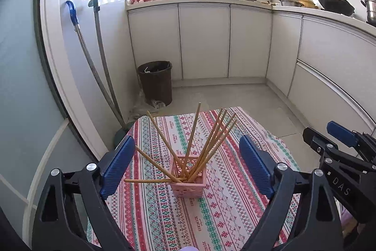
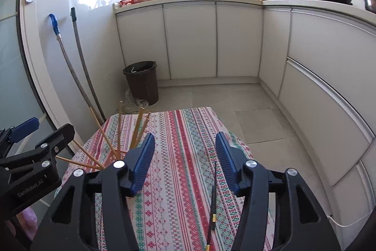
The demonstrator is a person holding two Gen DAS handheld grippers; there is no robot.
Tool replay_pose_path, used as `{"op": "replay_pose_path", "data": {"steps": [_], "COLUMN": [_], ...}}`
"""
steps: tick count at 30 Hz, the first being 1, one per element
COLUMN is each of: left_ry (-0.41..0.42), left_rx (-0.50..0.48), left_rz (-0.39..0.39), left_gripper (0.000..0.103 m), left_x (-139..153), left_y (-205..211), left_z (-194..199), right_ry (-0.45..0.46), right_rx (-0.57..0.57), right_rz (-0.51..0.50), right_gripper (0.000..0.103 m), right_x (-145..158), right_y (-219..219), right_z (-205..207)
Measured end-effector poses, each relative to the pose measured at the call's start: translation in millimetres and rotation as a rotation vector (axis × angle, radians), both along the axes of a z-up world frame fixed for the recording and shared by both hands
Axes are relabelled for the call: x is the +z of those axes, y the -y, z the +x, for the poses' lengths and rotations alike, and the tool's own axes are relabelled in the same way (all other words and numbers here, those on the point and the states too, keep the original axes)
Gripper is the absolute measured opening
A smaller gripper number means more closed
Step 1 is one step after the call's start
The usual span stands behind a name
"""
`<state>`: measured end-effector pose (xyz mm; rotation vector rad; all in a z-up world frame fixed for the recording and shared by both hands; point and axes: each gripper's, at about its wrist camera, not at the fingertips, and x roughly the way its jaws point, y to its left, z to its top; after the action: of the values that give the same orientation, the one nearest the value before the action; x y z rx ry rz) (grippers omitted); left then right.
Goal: Organize utensils
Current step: 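Move both tools to the last black chopsticks on the cloth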
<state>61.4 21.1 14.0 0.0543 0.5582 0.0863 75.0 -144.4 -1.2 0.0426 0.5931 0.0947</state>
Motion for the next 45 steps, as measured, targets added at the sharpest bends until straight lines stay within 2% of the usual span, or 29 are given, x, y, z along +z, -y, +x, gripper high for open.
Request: {"op": "replay_pose_path", "data": {"steps": [4, 6, 12, 15, 17, 19, 26, 32, 40, 45], "left_ry": [-0.034, -0.048, -0.094, -0.139, -0.172, -0.219, -0.462, -0.622, -0.715, -0.756], "left_rx": [-0.021, -0.032, -0.054, -0.075, -0.095, -0.123, -0.245, -0.247, -0.164, -0.131], "left_rz": [0.013, 0.021, 0.043, 0.057, 0.067, 0.071, 0.077, -0.018, -0.056, -0.096], "left_gripper": [0.092, 0.095, 0.096, 0.096, 0.096, 0.096, 0.096, 0.096, 0.095, 0.086], "left_x": [-11, -16, -31, -42, -52, -63, -126, -169, -207, -222], "left_y": [15, 23, 45, 59, 69, 80, 124, 140, 139, 133], "left_z": [5, 7, 18, 27, 33, 41, 76, 111, 144, 154], "right_ry": [-0.039, -0.051, -0.093, -0.117, -0.142, -0.174, -0.257, -0.288, -0.333, -0.346], "right_rx": [-0.043, -0.064, -0.123, -0.171, -0.200, -0.225, -0.262, -0.270, -0.266, -0.263], "right_rz": [0.003, -0.008, 0.001, 0.016, 0.047, 0.075, 0.139, 0.175, 0.228, 0.238], "right_gripper": [0.064, 0.071, 0.084, 0.093, 0.096, 0.096, 0.096, 0.096, 0.096, 0.096], "right_x": [-12, -17, -29, -36, -40, -46, -62, -67, -76, -78], "right_y": [22, 31, 59, 78, 94, 107, 138, 152, 162, 165], "right_z": [2, 4, 7, 10, 12, 16, 25, 29, 37, 40]}}
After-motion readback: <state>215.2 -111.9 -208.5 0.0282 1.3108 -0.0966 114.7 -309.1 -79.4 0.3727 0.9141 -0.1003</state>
